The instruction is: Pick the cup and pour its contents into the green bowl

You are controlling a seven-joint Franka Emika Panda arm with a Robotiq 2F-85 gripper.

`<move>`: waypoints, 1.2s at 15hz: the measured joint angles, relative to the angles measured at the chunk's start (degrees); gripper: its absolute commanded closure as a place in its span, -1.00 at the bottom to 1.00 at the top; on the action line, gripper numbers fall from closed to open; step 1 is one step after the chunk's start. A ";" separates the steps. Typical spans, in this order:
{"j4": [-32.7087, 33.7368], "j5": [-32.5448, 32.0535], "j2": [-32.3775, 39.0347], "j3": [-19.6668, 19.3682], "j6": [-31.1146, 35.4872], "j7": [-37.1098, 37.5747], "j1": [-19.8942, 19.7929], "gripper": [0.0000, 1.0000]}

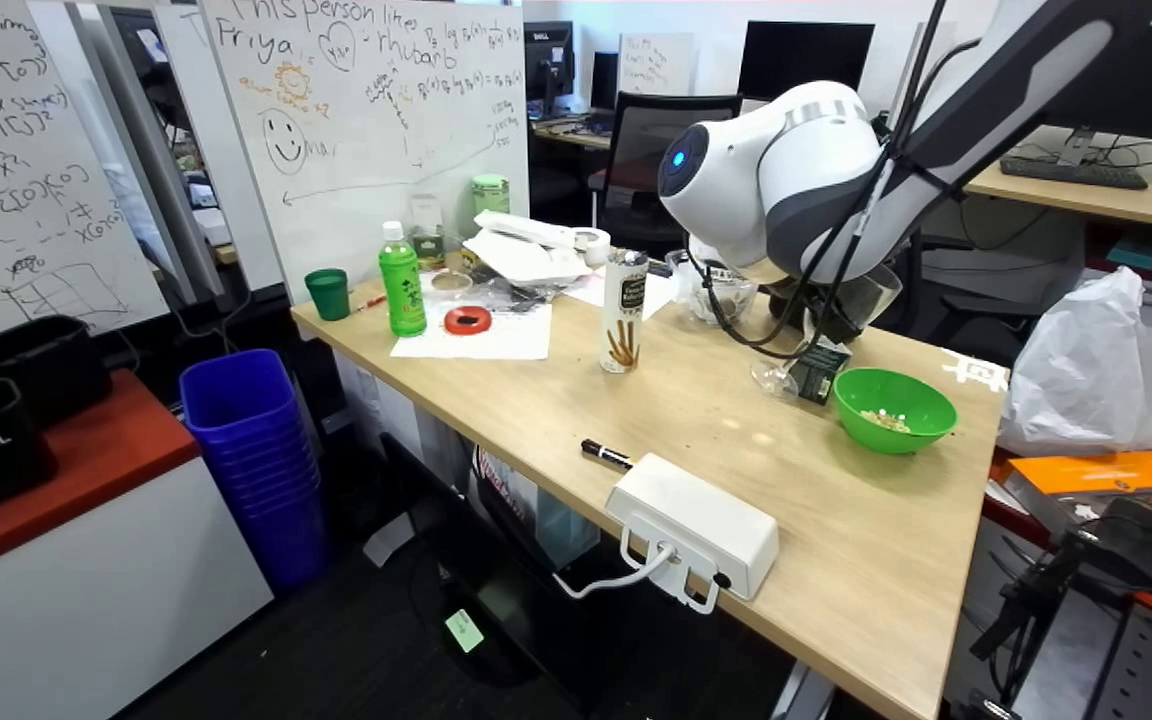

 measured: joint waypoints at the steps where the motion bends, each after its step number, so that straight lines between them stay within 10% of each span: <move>1: 0.18 0.18 0.37 -0.01 -0.32 -0.77 -0.38 -0.29; 18: 3.71 0.13 6.66 1.38 -8.89 0.28 1.92 -0.29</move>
